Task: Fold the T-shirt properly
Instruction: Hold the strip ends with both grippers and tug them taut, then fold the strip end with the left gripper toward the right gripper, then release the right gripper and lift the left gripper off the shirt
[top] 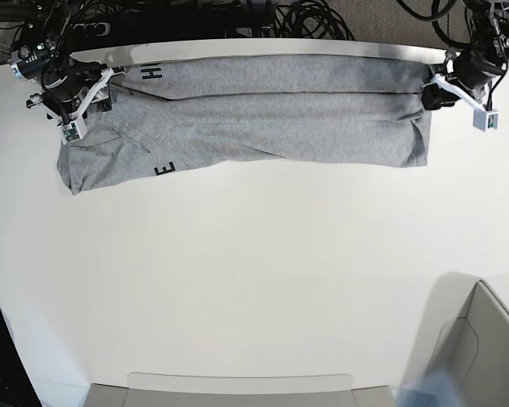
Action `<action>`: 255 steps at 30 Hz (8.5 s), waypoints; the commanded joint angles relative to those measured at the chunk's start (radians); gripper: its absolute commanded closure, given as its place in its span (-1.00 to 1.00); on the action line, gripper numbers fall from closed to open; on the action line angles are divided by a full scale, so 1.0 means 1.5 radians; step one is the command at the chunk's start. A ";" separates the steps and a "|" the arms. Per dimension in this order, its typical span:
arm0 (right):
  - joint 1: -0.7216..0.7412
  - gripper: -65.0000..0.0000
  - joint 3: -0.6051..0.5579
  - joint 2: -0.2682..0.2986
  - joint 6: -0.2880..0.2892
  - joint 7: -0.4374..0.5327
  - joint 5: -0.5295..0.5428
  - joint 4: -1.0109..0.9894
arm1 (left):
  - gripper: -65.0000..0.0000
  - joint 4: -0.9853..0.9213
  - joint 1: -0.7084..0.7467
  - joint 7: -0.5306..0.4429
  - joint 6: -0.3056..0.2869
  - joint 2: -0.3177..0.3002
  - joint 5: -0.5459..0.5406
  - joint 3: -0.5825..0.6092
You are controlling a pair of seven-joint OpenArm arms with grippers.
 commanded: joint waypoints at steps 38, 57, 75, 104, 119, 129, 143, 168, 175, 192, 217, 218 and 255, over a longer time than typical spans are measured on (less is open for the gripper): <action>-0.002 0.10 -0.043 0.008 0.002 0.008 0.005 0.010 | 0.24 -0.151 -0.063 -0.093 0.072 -0.023 0.176 0.087; 0.002 0.10 -0.041 0.022 0.002 0.008 0.005 0.010 | 0.49 -0.346 -0.105 -0.107 -0.114 -0.042 0.010 0.150; 0.012 0.10 -0.040 0.021 0.002 0.009 0.005 0.010 | 1.00 -0.410 -0.109 -0.109 -0.161 -0.042 0.055 0.026; 0.043 0.10 -0.043 0.008 0.002 0.009 0.006 0.014 | 1.00 0.124 -0.091 0.158 -0.196 0.059 -0.117 -0.080; 0.057 0.10 -0.043 -0.003 0.002 0.009 0.006 0.012 | 1.00 0.133 -0.183 0.140 0.047 0.161 -0.115 0.266; 0.056 0.10 -0.043 -0.003 0.002 0.009 0.006 0.012 | 1.00 0.108 -0.206 0.085 0.106 0.165 -0.031 0.417; 0.056 0.10 -0.043 -0.002 0.002 0.009 0.006 0.012 | 1.00 0.093 -0.209 0.083 0.107 0.185 0.051 0.472; 0.057 0.10 -0.039 0.001 0.002 0.010 0.007 0.012 | 1.00 0.097 -0.183 0.030 0.319 0.126 0.051 0.519; 0.086 0.10 -0.038 0.001 0.002 0.010 0.007 0.016 | 1.00 0.051 -0.190 0.027 0.319 0.099 0.051 0.664; 0.089 0.09 0.137 0.070 0.101 0.008 0.230 -0.091 | 1.00 0.091 -0.188 0.029 0.319 0.099 0.047 0.604; 0.147 0.09 0.170 0.079 0.126 -0.028 0.305 -0.431 | 1.00 0.090 -0.189 0.029 0.318 0.103 0.049 0.605; 0.147 0.09 0.167 0.077 0.126 -0.035 0.306 -0.429 | 1.00 0.090 -0.189 0.029 0.318 0.103 0.049 0.605; 0.306 1.00 0.044 0.056 -0.024 0.102 -0.099 -0.339 | 1.00 0.094 -0.167 0.025 0.319 0.100 0.046 0.571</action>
